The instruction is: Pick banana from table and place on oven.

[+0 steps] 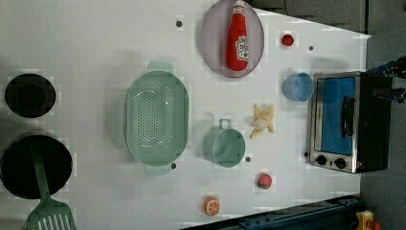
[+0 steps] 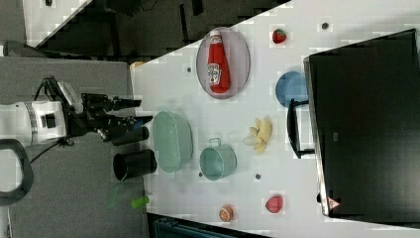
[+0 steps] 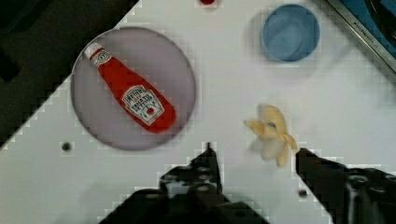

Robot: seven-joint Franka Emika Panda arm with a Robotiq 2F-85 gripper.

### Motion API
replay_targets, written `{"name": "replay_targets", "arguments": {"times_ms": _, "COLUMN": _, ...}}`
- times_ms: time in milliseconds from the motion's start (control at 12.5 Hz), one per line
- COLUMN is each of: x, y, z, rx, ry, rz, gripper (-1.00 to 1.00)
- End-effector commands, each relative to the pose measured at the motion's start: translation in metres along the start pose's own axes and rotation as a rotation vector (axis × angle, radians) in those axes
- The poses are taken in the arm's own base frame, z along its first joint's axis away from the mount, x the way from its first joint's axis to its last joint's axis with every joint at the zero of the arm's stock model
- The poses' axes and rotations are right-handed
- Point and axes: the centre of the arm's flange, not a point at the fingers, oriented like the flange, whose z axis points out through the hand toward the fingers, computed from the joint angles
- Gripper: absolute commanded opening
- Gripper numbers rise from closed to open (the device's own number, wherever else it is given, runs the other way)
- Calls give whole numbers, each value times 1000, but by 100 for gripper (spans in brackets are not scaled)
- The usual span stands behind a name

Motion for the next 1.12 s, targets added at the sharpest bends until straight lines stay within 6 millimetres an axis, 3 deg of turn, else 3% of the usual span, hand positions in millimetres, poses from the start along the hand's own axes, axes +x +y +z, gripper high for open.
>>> {"name": "replay_targets", "arguments": {"times_ms": 80, "x": -87, "y": 122, "z": -38, "rx": -29, "ry": -24, "rz": 98, "gripper": 58}}
{"name": "replay_targets", "arguments": {"times_ms": 240, "x": -86, "y": 122, "z": -37, "rx": -30, "ry": -25, "rz": 98, "gripper": 100}}
{"name": "replay_targets", "arguments": {"times_ms": 480, "x": -84, "y": 119, "z": -29, "rx": -37, "ry": -30, "rz": 98, "gripper": 100}}
{"name": "replay_targets", "arguments": {"times_ms": 640, "x": -76, "y": 110, "z": -12, "rx": -30, "ry": -24, "rz": 97, "gripper": 100}}
{"name": "replay_targets", "arguments": {"times_ms": 800, "x": -66, "y": 99, "z": 20, "rx": -30, "ry": -23, "rz": 95, "gripper": 100}}
{"name": "replay_targets", "arguments": {"times_ms": 1120, "x": -48, "y": 79, "z": 107, "rx": -34, "ry": -28, "rz": 92, "gripper": 100}}
